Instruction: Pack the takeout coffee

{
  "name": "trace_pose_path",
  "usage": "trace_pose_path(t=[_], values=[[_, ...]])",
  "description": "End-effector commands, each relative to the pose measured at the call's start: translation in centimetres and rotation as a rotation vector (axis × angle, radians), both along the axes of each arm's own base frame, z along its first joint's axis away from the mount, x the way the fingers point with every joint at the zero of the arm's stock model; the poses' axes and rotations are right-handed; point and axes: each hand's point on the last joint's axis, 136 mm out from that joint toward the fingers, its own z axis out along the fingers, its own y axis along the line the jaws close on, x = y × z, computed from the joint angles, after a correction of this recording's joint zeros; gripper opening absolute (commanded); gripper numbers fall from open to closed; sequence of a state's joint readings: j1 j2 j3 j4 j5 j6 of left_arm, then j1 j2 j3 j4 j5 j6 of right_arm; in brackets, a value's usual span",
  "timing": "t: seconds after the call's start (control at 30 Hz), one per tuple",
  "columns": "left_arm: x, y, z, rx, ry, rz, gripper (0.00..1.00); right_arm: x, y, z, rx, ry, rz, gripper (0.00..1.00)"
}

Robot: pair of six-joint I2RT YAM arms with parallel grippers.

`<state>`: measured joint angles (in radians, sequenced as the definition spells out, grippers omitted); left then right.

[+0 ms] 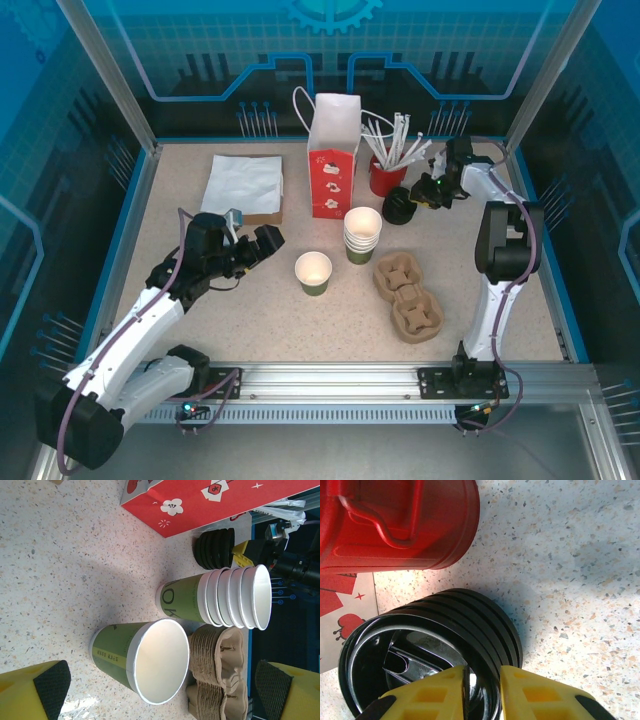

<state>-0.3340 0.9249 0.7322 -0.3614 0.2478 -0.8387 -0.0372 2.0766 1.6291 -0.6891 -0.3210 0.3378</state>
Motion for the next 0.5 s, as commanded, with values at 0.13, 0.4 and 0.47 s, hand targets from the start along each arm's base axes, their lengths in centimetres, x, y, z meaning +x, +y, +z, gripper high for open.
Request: trace_pose_path(t=[0.13, 0.4, 0.47], values=[[0.03, -0.07, 1.12, 0.012, -0.026, -0.006, 0.99, -0.37, 0.53, -0.64, -0.018, 0.032, 0.035, 0.26], [0.02, -0.04, 1.10, 0.012, -0.024, -0.004, 0.99, -0.56, 0.68, -1.08, -0.016, 0.052, 0.040, 0.26], [-0.01, -0.05, 1.04, 0.013, -0.022, -0.005, 0.99, -0.56, 0.67, -1.01, -0.017, 0.050, 0.040, 0.25]])
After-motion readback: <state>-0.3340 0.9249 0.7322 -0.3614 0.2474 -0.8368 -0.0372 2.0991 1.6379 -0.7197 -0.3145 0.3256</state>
